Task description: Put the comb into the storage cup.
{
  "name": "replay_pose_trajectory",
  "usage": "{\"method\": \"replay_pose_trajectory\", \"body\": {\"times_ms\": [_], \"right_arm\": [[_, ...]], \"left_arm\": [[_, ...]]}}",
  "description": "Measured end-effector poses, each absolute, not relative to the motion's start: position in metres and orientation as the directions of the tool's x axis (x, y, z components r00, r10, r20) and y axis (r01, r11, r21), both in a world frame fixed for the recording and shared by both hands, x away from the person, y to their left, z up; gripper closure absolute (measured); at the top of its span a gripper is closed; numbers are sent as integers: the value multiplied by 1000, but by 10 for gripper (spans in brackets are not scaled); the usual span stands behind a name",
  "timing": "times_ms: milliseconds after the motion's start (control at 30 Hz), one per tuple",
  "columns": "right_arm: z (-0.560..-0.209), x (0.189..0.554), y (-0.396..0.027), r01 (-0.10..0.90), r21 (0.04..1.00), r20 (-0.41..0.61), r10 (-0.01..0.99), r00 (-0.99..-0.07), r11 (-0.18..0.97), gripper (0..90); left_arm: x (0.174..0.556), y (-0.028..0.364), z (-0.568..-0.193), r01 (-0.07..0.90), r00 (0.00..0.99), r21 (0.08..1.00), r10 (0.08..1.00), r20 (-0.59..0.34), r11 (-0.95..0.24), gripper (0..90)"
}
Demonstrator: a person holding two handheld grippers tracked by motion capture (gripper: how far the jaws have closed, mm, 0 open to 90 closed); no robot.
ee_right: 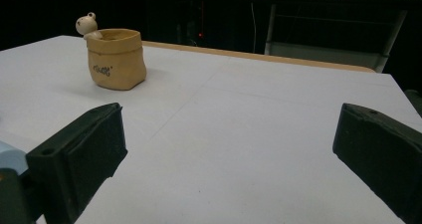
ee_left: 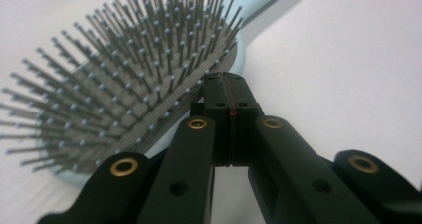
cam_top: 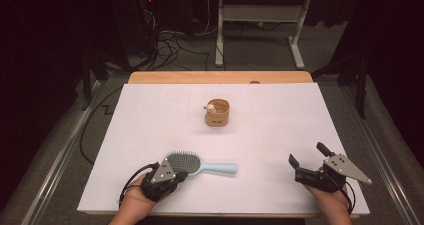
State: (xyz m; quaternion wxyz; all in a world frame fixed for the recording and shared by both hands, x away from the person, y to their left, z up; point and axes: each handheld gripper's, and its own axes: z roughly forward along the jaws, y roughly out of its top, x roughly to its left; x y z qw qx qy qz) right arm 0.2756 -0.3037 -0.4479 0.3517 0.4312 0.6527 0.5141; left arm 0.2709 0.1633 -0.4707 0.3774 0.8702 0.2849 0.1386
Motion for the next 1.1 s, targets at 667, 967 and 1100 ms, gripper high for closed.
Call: {"method": "replay_pose_trajectory", "body": {"times_ms": [667,967,1100], "right_arm": [[-450,277,-302,209,973,-13,923,-385,101,18],[-451,277,-303,211,973,-10,923,-384,98,19],[-451,277,-303,210,973,-10,923,-384,98,19]], "left_arm": [[312,185,-469,494,634,775,773,-11,-394,900],[331,184,-471,528,599,757,801,-12,-384,900],[345,186,-471,545,577,749,817,-7,-378,900]]}}
